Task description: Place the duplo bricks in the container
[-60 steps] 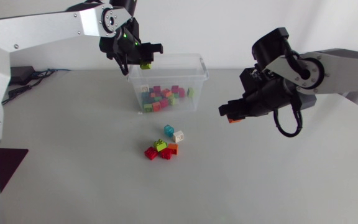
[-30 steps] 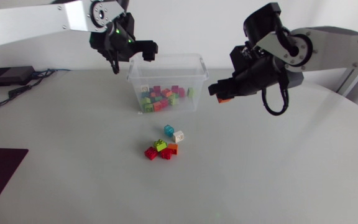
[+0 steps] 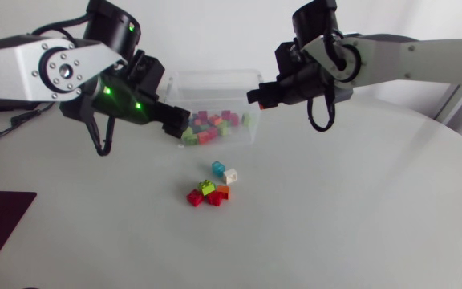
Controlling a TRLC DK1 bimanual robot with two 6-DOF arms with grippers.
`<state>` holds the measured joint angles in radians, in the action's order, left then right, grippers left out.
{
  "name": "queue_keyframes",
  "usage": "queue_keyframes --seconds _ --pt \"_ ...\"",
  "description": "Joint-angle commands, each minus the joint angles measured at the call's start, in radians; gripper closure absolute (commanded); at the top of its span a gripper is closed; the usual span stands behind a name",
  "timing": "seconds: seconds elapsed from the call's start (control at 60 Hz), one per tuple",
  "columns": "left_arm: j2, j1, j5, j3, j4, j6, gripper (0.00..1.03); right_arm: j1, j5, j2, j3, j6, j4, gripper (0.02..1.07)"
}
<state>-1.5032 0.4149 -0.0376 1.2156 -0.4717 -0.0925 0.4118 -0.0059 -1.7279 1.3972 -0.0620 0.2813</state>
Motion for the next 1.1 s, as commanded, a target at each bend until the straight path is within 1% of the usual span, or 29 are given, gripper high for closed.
queue_keyframes --seconds 0.0,0.233,0.45,0.733,0.95,1.0,1.017,1.033,1.083 --pt "0.04 0.012 0.011 -0.06 0.016 -0.05 0.07 0.005 0.0 -0.033 0.034 0.013 -0.037 0.87" --pt "0.055 0.032 0.045 -0.14 0.021 -0.087 0.07 0.018 -0.002 -0.105 0.082 0.018 -0.119 0.87" --pt "0.055 0.058 0.047 -0.208 0.053 -0.104 0.07 0.025 0.001 -0.179 0.175 0.019 -0.14 0.87" --pt "0.047 0.059 0.076 -0.241 0.061 -0.135 0.07 0.027 0.011 -0.234 0.24 0.027 -0.186 0.87" --pt "0.032 0.087 0.093 -0.246 0.061 -0.151 0.07 0.032 0.024 -0.305 0.283 0.033 -0.229 0.86" --pt "0.026 0.091 0.102 -0.245 0.061 -0.158 0.07 0.033 0.041 -0.328 0.301 0.037 -0.232 0.82" --pt "0.024 0.091 0.104 -0.245 0.061 -0.162 0.07 0.033 0.052 -0.337 0.312 0.037 -0.232 0.79" --pt "0.021 0.093 0.107 -0.243 0.061 -0.167 0.07 0.033 0.064 -0.345 0.319 0.037 -0.232 0.71" --pt "0.014 0.091 0.125 -0.238 0.061 -0.177 0.07 0.035 0.084 -0.36 0.338 0.037 -0.229 0.4"
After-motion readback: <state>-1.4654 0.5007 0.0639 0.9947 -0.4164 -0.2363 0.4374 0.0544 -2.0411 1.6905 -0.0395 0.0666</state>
